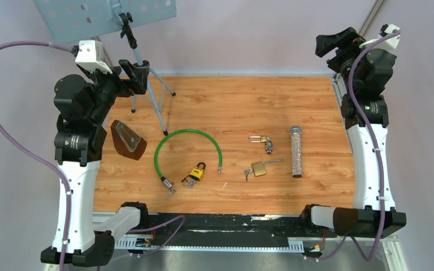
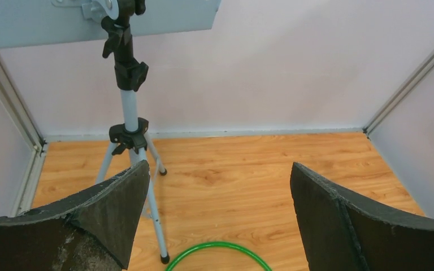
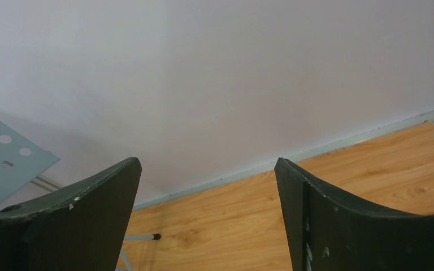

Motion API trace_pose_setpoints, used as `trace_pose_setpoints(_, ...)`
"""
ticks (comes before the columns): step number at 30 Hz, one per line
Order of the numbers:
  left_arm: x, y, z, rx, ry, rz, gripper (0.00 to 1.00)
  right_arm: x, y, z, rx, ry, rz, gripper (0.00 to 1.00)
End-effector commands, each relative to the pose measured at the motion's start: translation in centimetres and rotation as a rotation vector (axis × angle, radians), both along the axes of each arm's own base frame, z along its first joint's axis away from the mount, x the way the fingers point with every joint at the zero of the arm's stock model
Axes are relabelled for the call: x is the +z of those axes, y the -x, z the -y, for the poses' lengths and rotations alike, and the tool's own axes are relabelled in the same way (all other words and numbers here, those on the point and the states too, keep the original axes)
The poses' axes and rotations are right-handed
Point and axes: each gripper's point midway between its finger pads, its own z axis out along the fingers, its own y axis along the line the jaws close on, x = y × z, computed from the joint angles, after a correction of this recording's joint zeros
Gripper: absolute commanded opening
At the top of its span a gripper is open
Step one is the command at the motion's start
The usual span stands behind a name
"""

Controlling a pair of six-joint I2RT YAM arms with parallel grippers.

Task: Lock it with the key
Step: Pick up the lock from the center of the board.

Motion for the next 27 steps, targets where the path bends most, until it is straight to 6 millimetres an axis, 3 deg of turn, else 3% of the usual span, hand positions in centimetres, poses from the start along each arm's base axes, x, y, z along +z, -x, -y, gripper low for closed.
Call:
trace_pose_setpoints(1,-0.6,0.3,0.3,-0.015,0.034,0.017,1.00,-2.3,-0.7,-0.4,0.025,-0.043,-0.040,0.87)
trace_pose_setpoints(4,-1.0,0.6,2.2,-0.126,0.041,0.054,1.00,-5.5,-1.5,-1.0,0.059,-0.046,-0.118,0.82)
trace_pose_setpoints(8,-3.7,0.2,6.0,-0.351,0.081,-0.001,1.00,-11.2,-2.1,-2.1,0.113,-0.095,-0.278,0.77)
trace_pose_setpoints(12,-8.9,-1.0,9.6,-0.479,0.089,-0.140,1.00,-17.6,-1.7,-3.3,0.112,-0.184,-0.469,0.77)
trace_pose_setpoints(15,-13.0,-2.0,11.2,-0.451,0.025,-0.212,1.00,-22.6,-1.1,-4.4,0.101,-0.255,-0.609,0.74)
trace_pose_setpoints(18,-17.9,-1.9,13.4,-0.444,-0.014,-0.314,1.00,-26.9,0.1,-7.5,0.134,-0.279,-0.739,0.66)
trace_pose_setpoints(22,-23.2,-1.7,14.7,-0.393,-0.050,-0.398,1.00,-30.7,1.6,-11.0,0.116,-0.217,-0.852,0.65)
trace_pose_setpoints(25,-25.6,-1.5,15.1,-0.355,-0.077,-0.413,1.00,-33.3,3.1,-13.0,0.125,-0.251,-0.953,0.66)
trace_pose_setpoints(27,-27.2,-1.2,15.3,-0.357,-0.087,-0.437,1.00,-35.2,4.2,-13.3,0.071,-0.265,-1.019,0.66)
